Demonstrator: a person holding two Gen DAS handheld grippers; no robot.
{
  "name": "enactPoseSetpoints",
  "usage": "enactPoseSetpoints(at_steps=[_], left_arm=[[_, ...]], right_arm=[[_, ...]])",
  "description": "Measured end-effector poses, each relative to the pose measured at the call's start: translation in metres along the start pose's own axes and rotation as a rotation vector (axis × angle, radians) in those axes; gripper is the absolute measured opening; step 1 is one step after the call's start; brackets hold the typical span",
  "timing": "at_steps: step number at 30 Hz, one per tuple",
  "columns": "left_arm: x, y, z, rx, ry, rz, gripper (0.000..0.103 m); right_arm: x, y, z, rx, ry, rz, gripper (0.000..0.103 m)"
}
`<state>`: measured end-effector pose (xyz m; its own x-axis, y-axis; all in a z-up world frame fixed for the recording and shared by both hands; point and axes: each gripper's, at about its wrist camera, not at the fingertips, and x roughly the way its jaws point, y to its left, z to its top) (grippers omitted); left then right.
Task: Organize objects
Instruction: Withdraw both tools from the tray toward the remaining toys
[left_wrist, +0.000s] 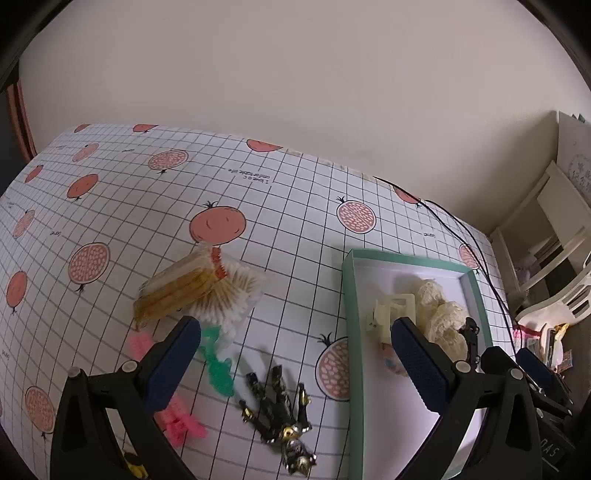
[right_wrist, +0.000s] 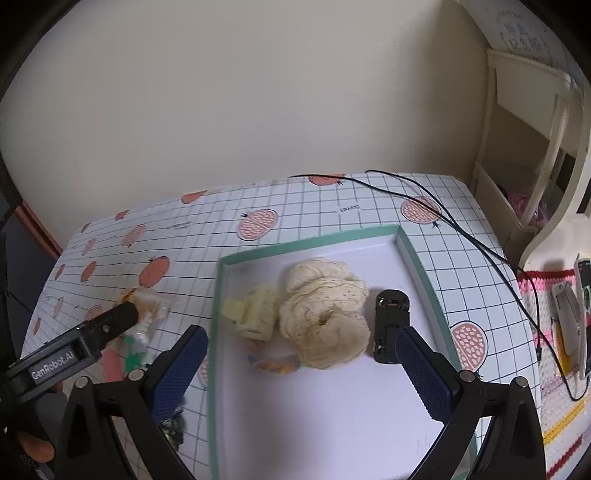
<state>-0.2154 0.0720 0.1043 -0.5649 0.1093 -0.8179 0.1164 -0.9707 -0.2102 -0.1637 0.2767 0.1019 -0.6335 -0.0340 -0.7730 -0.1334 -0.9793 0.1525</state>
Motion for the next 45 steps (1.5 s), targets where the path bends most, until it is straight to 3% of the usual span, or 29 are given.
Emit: enactPoseSetpoints(at_steps=[13, 27, 35, 45], left_arm=[[-0.036, 0.042, -0.019, -0.05, 0.004, 0.006, 0.103], [-0.051, 0.106, -0.033, -0.125, 0.049, 0.05, 0.103], [-0.03, 0.129, -0.037, -0.156, 0.172, 0.068, 0.103], [-0.017, 0.136, -0.06, -0.122, 0.299, 0.027, 0.102]], right_arm=[[-0.019, 0.044, -0.006, -0.095, -0.005, 0.047, 0.103], [-0.001, 0.102, -0.029, -0.223, 0.082, 0.131, 0.103], [0.024, 0.129, -0.048, -0.297, 0.189, 0.142, 0.103], [0.046, 0.141, -0.065, -0.333, 0.279, 0.147, 0.099]])
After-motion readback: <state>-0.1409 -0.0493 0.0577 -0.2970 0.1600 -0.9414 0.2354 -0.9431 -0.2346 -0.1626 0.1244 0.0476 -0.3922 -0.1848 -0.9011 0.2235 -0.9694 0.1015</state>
